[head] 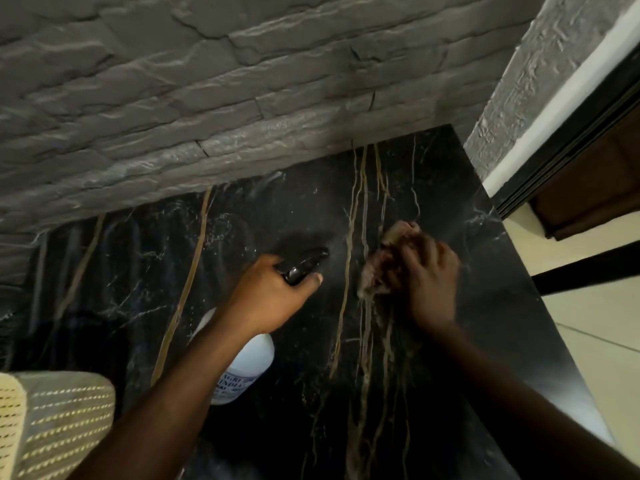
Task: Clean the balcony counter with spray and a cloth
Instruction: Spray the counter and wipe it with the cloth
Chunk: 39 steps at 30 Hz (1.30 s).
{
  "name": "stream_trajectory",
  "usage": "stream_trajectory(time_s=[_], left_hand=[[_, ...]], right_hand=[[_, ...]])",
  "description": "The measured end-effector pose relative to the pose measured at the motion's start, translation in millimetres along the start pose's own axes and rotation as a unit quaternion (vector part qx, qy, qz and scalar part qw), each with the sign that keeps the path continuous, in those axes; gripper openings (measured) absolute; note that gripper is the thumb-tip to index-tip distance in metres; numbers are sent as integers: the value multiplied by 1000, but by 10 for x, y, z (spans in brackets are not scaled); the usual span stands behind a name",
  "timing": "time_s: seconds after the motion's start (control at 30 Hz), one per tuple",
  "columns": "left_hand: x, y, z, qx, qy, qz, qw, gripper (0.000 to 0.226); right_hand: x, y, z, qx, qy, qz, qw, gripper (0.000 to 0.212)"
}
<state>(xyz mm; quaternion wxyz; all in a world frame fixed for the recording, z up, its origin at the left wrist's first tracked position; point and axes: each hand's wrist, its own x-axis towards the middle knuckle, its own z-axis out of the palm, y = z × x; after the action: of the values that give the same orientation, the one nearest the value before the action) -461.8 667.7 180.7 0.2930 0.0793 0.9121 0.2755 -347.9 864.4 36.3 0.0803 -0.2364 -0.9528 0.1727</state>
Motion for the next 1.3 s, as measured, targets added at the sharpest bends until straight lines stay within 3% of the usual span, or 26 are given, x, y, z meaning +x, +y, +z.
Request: stream_trajectory(time_s=[0.1,0.17,0.23,0.27,0.33,0.4,0.47,0.53,0.6,0.7,0.73,0.8,0.9,0.97,1.03,1.17,1.23,1.3], left_hand=[[191,201,53,11,3,27,1000,25],[303,317,69,20,-4,41,999,24],[412,403,67,31,10,39,999,28],[473,415,53,33,10,29,999,30],[555,411,9,39,-23,8,999,32],[594,378,-19,45,-53,-3,998,29],[609,369,9,40,-40,-12,998,23],[633,352,33,32,-9,-15,999,23],[697,331,33,4,-8,-24,1000,25],[809,340,-5,4,-19,-29,999,28],[846,353,-28,14,-11,-27,999,29],[915,367,-88,28,12,-25,999,29],[977,367,-150,16,9,-22,1000,30],[1006,399,-139,22,-14,-13,1000,30],[1046,443,-119,28,-2,-2,1000,24],[1164,468,-141,3,8,12,1000,22],[1205,453,-198,28,14,5,1000,23],[1260,433,-249,27,50,-1,998,21]], right_hand=[[187,-669,283,43,9,-35,998,51],[-34,-874,398,64,-26,-182,981,47],[-191,-668,315,67,-72,-333,938,41],[-181,-459,232,75,-85,-369,922,40],[-63,-40,95,60,-71,-326,941,39],[271,225,7,38,-31,-186,981,43],[659,138,54,34,-13,-59,998,46],[857,-259,181,37,-7,1,999,49],[826,-658,334,76,-1,-59,995,50],[489,-691,446,74,-67,-296,950,46],[474,-548,413,77,-84,-338,934,43],[605,-271,354,73,-61,-302,949,42],[1103,-229,327,49,-9,-104,993,53],[1362,-518,401,31,0,-42,999,54],[1405,-804,474,44,-16,-72,996,52],[1284,-562,454,63,-63,-267,959,50],[1408,-322,446,37,-58,-243,968,51],[1684,-246,433,14,-12,-135,991,57]])
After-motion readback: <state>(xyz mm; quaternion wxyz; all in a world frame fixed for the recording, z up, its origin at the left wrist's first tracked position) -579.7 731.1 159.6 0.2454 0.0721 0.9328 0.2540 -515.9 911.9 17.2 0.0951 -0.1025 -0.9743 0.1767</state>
